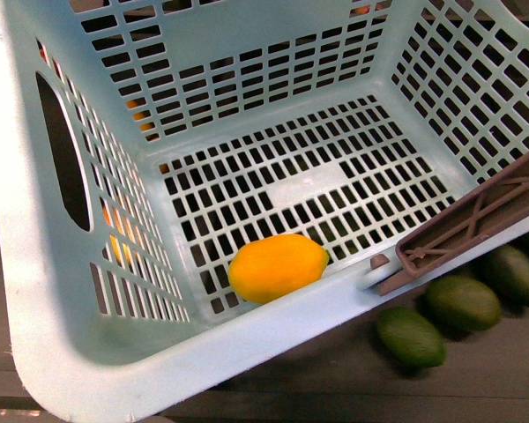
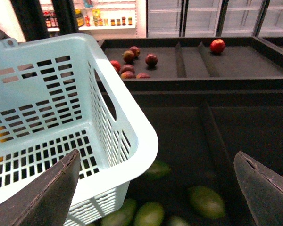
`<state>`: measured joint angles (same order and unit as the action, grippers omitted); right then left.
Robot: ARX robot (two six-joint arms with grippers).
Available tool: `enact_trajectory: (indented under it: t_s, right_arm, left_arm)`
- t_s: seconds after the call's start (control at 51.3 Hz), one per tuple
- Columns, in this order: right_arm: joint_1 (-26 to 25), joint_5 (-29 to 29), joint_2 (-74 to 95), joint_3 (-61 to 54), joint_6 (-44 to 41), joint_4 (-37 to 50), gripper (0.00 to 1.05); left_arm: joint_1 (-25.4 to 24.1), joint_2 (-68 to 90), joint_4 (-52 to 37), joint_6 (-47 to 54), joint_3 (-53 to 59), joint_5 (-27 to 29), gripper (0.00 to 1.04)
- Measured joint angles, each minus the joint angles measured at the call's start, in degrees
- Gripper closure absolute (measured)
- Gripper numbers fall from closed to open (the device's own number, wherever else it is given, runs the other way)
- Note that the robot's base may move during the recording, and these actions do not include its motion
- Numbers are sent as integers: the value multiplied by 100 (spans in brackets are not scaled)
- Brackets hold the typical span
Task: Pick lemon and mango into basket
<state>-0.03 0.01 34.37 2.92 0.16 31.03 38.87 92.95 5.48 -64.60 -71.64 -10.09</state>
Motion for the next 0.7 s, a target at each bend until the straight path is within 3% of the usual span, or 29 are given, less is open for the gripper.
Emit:
enact_trajectory:
  t_s: [0.701]
  right_arm:
    - [2,-2,0,-2,0,-2,9]
  left_arm:
    - [0,0,0,-11,0,0,101]
